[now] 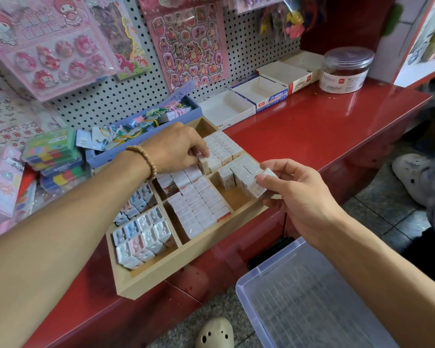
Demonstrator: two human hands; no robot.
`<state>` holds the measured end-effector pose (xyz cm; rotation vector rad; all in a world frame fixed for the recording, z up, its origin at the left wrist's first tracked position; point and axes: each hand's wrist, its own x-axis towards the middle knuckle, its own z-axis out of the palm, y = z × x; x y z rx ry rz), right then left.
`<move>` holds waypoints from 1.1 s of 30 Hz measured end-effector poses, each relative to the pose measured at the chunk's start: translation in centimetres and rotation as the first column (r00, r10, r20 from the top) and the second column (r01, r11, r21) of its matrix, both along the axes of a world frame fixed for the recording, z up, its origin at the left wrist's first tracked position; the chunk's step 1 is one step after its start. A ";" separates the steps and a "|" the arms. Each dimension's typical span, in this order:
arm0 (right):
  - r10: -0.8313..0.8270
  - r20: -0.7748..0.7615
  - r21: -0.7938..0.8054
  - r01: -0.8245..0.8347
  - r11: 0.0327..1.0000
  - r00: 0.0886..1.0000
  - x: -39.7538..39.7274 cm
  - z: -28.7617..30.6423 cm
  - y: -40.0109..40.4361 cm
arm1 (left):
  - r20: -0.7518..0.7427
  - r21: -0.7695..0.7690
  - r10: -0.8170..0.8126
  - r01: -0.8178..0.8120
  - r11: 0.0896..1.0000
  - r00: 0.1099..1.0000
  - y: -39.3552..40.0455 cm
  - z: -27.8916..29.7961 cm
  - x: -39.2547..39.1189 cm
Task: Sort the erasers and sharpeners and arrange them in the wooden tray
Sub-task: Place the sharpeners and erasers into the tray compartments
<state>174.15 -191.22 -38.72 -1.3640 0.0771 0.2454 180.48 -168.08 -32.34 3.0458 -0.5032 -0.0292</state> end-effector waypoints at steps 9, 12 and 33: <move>-0.021 -0.012 -0.007 0.021 1.000 1.000 -0.2 0.4 -0.3 | -0.150 -0.160 0.112 -0.136 0.978 0.982 0.0 -1.0 0.0; -0.038 -0.053 0.101 0.043 0.994 0.998 -0.1 0.4 -0.4 | -0.067 -0.152 0.186 -0.194 0.969 0.980 0.3 -1.4 0.4; 0.011 0.056 -0.039 -0.009 0.999 0.998 -1.5 2.2 -0.9 | -0.137 -0.749 -0.038 -0.078 0.658 0.990 -6.5 2.3 -5.3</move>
